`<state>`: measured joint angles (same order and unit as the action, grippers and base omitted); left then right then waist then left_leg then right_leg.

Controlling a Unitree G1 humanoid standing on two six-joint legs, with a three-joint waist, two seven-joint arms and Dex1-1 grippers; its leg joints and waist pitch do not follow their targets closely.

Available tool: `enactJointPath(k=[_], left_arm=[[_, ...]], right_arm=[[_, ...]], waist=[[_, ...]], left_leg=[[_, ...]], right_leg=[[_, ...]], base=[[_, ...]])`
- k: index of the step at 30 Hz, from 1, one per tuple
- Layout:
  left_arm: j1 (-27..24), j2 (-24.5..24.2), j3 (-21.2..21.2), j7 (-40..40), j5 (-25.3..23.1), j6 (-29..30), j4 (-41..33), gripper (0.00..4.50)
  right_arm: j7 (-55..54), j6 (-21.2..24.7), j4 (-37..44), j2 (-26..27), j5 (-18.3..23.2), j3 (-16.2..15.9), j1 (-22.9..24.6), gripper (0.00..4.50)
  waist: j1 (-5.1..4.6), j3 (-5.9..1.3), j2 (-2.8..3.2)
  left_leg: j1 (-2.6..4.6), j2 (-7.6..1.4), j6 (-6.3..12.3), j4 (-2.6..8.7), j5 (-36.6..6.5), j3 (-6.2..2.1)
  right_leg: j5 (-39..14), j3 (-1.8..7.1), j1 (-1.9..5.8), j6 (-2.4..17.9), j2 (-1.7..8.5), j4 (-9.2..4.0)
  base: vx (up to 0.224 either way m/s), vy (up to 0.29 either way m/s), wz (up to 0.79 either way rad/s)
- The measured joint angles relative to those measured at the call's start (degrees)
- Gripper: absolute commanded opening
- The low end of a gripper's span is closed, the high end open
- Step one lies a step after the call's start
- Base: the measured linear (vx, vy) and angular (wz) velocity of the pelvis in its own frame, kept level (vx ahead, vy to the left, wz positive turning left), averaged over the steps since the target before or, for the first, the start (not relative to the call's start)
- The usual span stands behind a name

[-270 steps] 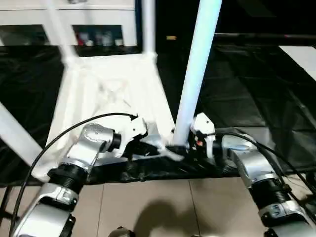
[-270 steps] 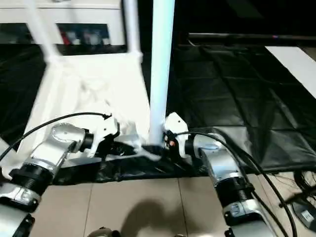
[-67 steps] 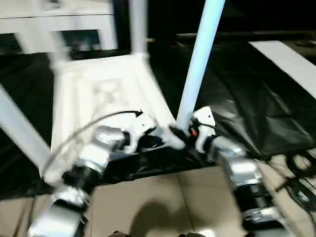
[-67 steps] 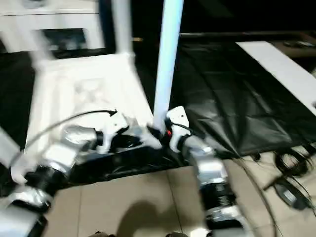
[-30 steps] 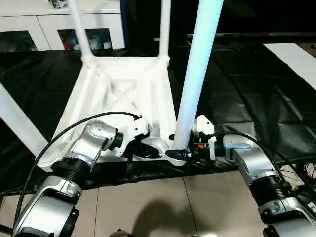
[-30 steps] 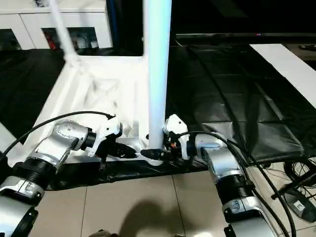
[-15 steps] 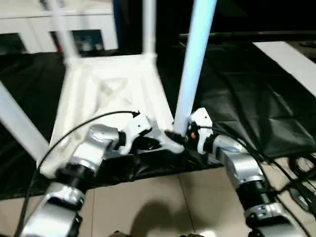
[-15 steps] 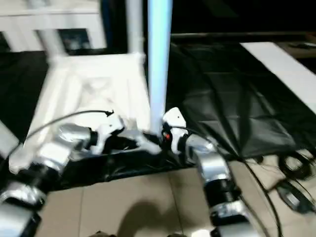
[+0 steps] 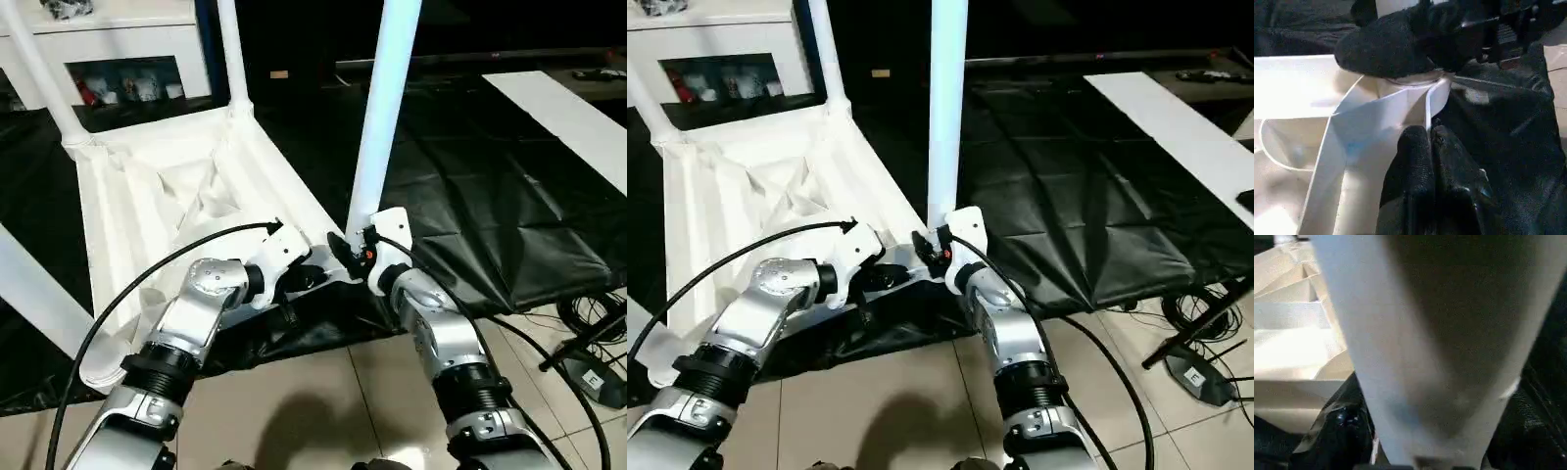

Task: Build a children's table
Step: Rotate leg to tighten, then flip table

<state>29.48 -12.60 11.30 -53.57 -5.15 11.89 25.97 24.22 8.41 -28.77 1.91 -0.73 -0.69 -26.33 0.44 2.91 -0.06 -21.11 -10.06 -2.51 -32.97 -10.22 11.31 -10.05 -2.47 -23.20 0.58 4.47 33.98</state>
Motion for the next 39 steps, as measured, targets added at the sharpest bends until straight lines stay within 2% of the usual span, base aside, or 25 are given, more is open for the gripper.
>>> enactJointPath(k=[3, 8, 12, 15, 18, 22, 24, 27, 29, 30, 34, 39], left_arm=[[2.3, -0.8, 1.4, -3.7, 0.8, -4.3, 4.1, 0.00], [5.0, -2.4, 2.0, -9.4, 1.4, -8.6, 8.9, 0.00], [8.3, -3.5, 3.4, -14.5, 1.4, -12.7, 14.1, 0.00], [10.1, -6.0, 3.6, -18.5, 1.4, -15.8, 17.8, 0.00], [10.9, -6.6, 3.6, -19.7, 1.4, -18.0, 19.9, 0.00], [11.1, -6.1, 3.7, -20.2, 1.4, -20.8, 21.3, 0.00], [11.1, -6.1, 3.6, -20.3, 1.7, -21.1, 21.6, 0.44], [11.1, -5.7, 2.0, -21.4, 4.6, -21.0, 20.6, 0.55], [10.9, -5.6, 0.1, -21.9, 7.2, -20.3, 18.8, 0.89], [10.4, -5.5, -1.1, -21.8, 8.4, -19.5, 17.2, 0.89], [5.6, -4.5, -6.5, -15.6, 13.6, -14.2, 7.3, 0.97], [-5.1, -2.2, -12.5, 1.7, 12.5, -6.8, -5.1, 0.97]], right_arm=[[8.0, 0.4, 5.9, -6.8, 0.9, -2.2, 3.9, 2.86], [19.6, 1.5, 13.1, -14.9, 4.3, -2.6, 9.2, 2.86], [29.9, 4.1, 20.7, -24.8, 9.8, -0.6, 15.9, 2.86], [34.4, 6.2, 23.9, -31.1, 12.8, 4.4, 19.6, 2.86], [34.8, 7.1, 25.6, -31.8, 14.2, 6.9, 20.1, 2.86], [32.5, 8.9, 26.9, -31.0, 15.2, 8.5, 20.2, 2.86], [31.2, 9.9, 28.2, -30.1, 16.2, 8.7, 20.6, 2.93], [29.1, 11.4, 29.5, -29.0, 17.1, 8.7, 21.2, 2.93], [27.4, 12.2, 30.5, -28.3, 17.2, 8.7, 21.3, 2.93], [26.9, 12.6, 31.1, -27.8, 17.4, 8.7, 21.4, 2.93], [22.3, 13.7, 33.6, -25.5, 16.6, 8.5, 21.8, 2.93], [20.9, 12.4, 36.5, -25.2, 13.8, 4.9, 25.5, 2.93]], waist=[[1.36, 0.05, 0.07], [2.27, 0.19, 0.32], [3.58, 0.43, 0.71], [3.57, 0.43, 0.80], [3.06, 0.40, 0.84], [3.23, 0.39, 0.86], [3.39, 0.39, 0.86], [3.52, 0.37, 0.89], [3.55, 0.37, 0.90], [3.55, 0.36, 0.91], [3.06, 0.31, 1.02], [2.67, 0.26, 1.41]], left_leg=[[-0.11, -0.02, -0.02, 0.06, 0.0, 0.00], [-0.17, -0.05, 0.02, -0.01, 0.0, 0.02], [-0.29, -0.07, 0.05, -0.21, 0.0, 0.14], [-0.28, -0.10, 0.09, -0.34, 0.0, 0.19], [-0.25, -0.18, 0.09, -0.45, 0.0, 0.15], [-0.31, -0.23, 0.08, -0.47, 0.0, 0.15], [-0.32, -0.23, 0.08, -0.48, 0.0, 0.15], [-0.39, -0.25, 0.09, -0.59, -0.1, 0.16], [-0.40, -0.25, 0.10, -0.60, -0.1, 0.17], [-0.39, -0.25, 0.10, -0.59, -0.1, 0.17], [-0.33, -0.28, 0.09, -0.56, -0.1, 0.15], [-0.33, -0.28, 0.07, -0.54, -0.1, 0.13]], right_leg=[[-0.1, -0.03, 0.00, -0.1, -0.02, -0.04], [-0.1, -0.04, 0.01, -0.1, -0.01, 0.00], [-0.1, 0.08, 0.16, -0.1, 0.01, -0.04], [-0.1, 0.17, 0.17, -0.1, 0.02, 0.04], [-0.1, 0.01, 0.17, -0.1, 0.01, 0.17], [-0.1, -0.05, 0.18, -0.1, 0.01, 0.18], [-0.1, -0.05, 0.18, -0.1, 0.01, 0.17], [-0.1, -0.04, 0.17, -0.1, 0.01, 0.16], [-0.1, -0.03, 0.17, -0.1, 0.01, 0.15], [-0.1, -0.03, 0.17, -0.1, 0.01, 0.16], [-0.1, -0.07, 0.17, -0.1, 0.00, 0.20], [-0.1, -0.09, 0.19, -0.2, -0.02, 0.11]], base=[[0.000, 0.000, 0.00], [0.000, 0.000, 0.00], [0.000, 0.000, 0.00], [0.000, 0.000, 0.00], [0.000, 0.000, 0.00], [0.000, 0.000, 0.00], [0.000, 0.000, 0.00], [0.000, 0.000, 0.00], [0.000, 0.000, 0.00], [0.000, 0.000, 0.00], [0.000, 0.000, 0.00], [0.000, 0.000, 0.00]])
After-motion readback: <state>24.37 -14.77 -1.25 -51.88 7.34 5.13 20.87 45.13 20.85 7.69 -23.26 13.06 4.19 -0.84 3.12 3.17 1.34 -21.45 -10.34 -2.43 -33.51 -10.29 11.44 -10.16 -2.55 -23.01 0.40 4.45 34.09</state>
